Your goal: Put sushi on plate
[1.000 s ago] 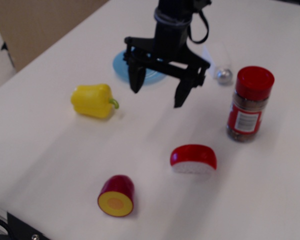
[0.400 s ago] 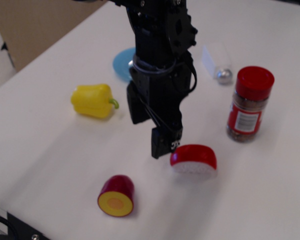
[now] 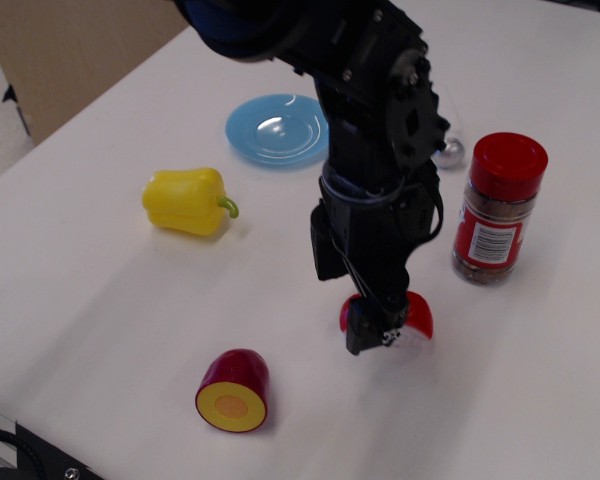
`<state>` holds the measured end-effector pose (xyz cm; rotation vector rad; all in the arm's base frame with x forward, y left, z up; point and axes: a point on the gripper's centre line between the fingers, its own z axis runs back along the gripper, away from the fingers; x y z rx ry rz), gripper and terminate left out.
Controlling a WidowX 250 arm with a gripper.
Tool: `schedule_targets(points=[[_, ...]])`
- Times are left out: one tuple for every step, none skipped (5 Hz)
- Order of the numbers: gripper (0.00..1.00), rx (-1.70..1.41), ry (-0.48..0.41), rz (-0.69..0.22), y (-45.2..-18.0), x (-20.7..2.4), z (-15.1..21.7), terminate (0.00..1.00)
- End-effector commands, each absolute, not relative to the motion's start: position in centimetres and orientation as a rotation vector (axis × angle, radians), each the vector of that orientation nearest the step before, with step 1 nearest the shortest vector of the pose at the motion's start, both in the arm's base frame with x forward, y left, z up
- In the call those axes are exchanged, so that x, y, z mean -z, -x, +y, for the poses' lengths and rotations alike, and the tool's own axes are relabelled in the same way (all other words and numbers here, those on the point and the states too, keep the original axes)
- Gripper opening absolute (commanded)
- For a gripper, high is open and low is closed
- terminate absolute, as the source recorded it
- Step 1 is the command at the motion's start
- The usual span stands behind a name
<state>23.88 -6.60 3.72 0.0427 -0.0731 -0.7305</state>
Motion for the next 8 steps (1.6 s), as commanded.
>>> schedule_targets(points=[[1.00,0.687,-0.060,-0.054,-25.3,-1.7,-6.5,0.00],[1.00,0.677,-0.066,-0.070,-25.5,-1.3,-6.4,0.00],[1.00,0.657,-0.054,-0.084,-25.9,-1.3,-6.4,0.00],[0.00,0.624,-0.024,-0.105,-26.2,-1.5,-6.3,0.00],[0.00,0.559,0.006,-0.119,-26.1,-2.0,-5.6,0.00],[0.00,0.385,0.001,-0.120,-25.0,-3.3,-3.7,0.00],[0.00,0.194,-0.006,-0.124,-24.5,-4.8,-1.9,0.00],[0.00,-0.058,0.021,-0.160,-25.1,-6.0,0.7,0.00]])
